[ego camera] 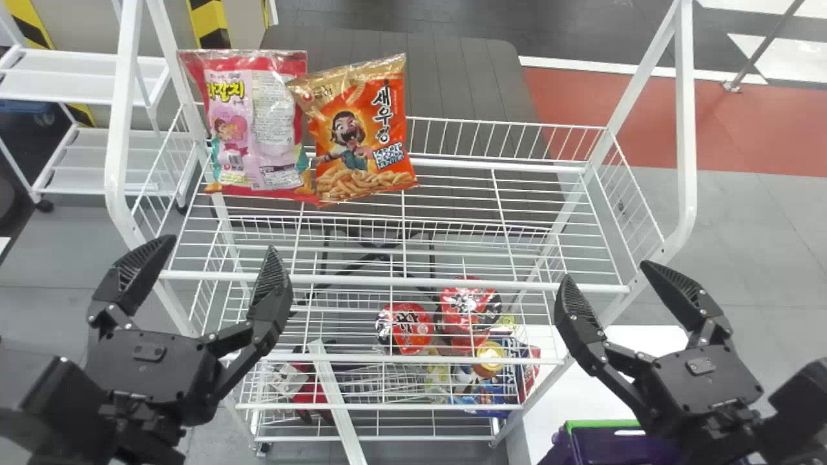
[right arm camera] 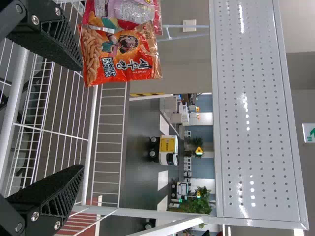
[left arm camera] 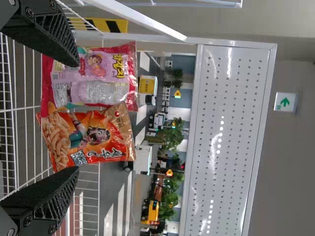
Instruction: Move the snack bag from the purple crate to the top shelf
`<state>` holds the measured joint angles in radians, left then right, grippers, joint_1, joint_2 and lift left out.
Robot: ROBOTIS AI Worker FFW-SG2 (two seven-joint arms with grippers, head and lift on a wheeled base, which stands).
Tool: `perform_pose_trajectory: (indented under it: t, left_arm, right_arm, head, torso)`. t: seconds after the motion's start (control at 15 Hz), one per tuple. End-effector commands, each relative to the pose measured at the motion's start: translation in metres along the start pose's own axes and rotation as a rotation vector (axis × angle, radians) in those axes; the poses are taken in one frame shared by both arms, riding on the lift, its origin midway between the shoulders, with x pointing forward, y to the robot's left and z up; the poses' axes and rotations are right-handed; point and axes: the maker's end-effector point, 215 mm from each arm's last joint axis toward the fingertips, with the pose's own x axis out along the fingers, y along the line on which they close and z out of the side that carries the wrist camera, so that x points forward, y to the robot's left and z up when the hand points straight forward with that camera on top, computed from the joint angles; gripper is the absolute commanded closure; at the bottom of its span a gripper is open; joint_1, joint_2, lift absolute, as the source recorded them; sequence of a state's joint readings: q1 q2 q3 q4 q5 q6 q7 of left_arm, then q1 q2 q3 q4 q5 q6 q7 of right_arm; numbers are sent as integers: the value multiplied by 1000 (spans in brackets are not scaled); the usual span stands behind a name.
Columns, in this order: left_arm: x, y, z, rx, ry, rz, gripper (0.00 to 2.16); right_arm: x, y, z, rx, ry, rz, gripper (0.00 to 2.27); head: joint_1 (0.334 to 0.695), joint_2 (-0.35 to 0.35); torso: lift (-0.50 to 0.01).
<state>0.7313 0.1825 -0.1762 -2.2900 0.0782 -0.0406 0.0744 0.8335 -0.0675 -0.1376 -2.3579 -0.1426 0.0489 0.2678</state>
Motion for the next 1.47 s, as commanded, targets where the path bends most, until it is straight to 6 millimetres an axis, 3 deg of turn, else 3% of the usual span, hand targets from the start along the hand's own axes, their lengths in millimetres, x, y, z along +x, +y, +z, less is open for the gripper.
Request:
perform_pose_trajectory:
  t: [0.0,0.33,0.8,1.4]
  left_arm:
    - [1,1,-1,-1,2,0,60]
    - [3,0,-5,-4,19,-6,60]
    - [4,-2,-11,-8,40,-14,60]
    - [4,-3,-14,-4,51,-26,60]
  right_arm:
    - [1,1,1,-1,-4,4,110]
    - [1,1,1,-8,-5,2,110]
    - [1,1,-23,8,86,3,110]
    - [3,4,-19,9,74,15,110]
  head:
    - [695,-121]
    - [695,-118]
    - [695,-122]
    - [695,-119]
  torso:
    - [-16]
    - [-36]
    - [-64]
    - [-99]
